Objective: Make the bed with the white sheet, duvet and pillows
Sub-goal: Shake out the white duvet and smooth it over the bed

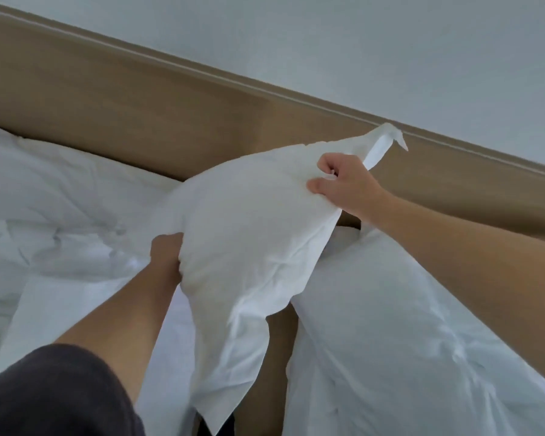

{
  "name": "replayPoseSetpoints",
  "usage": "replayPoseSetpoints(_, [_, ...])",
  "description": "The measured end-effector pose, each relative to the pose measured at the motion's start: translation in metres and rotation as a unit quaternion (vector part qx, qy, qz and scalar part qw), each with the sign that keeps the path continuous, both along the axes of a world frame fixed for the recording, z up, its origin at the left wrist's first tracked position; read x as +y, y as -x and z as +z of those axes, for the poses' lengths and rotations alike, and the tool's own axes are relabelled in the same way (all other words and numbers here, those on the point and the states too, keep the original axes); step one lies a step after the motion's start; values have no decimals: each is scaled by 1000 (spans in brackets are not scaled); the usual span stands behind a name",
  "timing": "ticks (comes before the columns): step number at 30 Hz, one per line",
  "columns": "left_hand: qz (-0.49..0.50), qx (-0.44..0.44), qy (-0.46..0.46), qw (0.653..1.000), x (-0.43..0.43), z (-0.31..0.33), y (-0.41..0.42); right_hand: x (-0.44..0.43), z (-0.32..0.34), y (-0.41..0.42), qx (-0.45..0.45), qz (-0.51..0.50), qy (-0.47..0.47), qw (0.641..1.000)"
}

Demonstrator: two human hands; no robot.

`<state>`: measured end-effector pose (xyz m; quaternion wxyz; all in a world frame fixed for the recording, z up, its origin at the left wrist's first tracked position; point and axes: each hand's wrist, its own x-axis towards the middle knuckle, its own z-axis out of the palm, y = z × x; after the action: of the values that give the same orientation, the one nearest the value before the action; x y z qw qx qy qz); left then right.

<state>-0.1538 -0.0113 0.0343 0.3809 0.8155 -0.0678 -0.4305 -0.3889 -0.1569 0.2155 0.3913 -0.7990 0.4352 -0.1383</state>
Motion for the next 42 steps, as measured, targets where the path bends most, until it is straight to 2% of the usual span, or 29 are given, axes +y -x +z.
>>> replayPoseSetpoints(2, [-25, -47, 18, 998, 0, 42, 61, 13, 26, 63, 12, -34, 12, 999])
replayPoseSetpoints(5, [-121, -149, 38, 981, 2, 101, 160, 38, 72, 161, 53, -84, 32, 995])
replayPoseSetpoints(9, [-153, -135, 137, 969, 5, 164, 287, 83, 133, 298, 123, -173, 64, 975])
replayPoseSetpoints(13, [-249, -133, 183, 942, 6, 215, 398, 137, 160, 421, 212, -285, 93, 930])
replayPoseSetpoints(16, [-348, -140, 198, 905, 10, 221, 469, 183, 143, 499, 243, -382, 89, 887])
replayPoseSetpoints(19, [-455, -96, 122, 877, 24, 185, 525, 227, 99, 556, 280, -477, 18, 833])
replayPoseSetpoints(21, [-521, -40, 35, 852, 36, 149, 548, 251, 59, 571, 324, -512, -91, 790])
replayPoseSetpoints(23, [-566, -49, -32, 822, 48, 113, 559, 270, 13, 577, 406, -469, -162, 768])
replayPoseSetpoints(26, [-620, -154, -67, 766, 58, 74, 554, 283, -38, 565, 507, -375, -167, 758])
replayPoseSetpoints(29, [-655, -214, -91, 719, 56, 62, 537, 280, -59, 553, 547, -315, -162, 759])
replayPoseSetpoints(33, [-680, -301, -62, 665, 39, 71, 506, 255, -61, 528, 560, -260, -127, 776])
replayPoseSetpoints(36, [-678, -333, -45, 654, 27, 82, 467, 225, -65, 485, 546, -222, -91, 802])
replayPoseSetpoints(42, [-610, -388, -81, 687, 39, 82, 337, 170, -90, 330, 492, -74, -31, 867])
